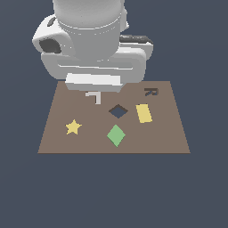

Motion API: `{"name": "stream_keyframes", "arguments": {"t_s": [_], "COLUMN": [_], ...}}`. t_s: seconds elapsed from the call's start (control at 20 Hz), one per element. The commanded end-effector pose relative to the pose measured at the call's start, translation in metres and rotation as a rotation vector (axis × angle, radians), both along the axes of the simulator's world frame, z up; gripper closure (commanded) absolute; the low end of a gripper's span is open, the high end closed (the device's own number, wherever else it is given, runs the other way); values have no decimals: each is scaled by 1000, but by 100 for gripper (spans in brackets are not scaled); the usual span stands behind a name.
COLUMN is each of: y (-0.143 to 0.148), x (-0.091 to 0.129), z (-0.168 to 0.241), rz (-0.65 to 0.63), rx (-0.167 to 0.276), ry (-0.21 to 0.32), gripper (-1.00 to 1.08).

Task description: Insert a designated object into the corresponding slot on a board.

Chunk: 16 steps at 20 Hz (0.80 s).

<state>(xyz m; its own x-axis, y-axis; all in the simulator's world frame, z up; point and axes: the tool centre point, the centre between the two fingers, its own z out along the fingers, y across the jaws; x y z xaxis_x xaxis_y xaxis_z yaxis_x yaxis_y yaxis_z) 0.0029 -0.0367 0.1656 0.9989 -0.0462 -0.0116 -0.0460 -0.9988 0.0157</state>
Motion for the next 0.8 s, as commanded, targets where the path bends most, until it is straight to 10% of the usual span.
{"name": "stream_keyframes", "arguments": {"t_s": [0.0, 0.75], "y": [0, 16], "x": [0, 19], "z": [0, -29], "rz": [0, -137], "rx": [0, 2], "ry": [0, -4], "gripper": [-92, -92]}}
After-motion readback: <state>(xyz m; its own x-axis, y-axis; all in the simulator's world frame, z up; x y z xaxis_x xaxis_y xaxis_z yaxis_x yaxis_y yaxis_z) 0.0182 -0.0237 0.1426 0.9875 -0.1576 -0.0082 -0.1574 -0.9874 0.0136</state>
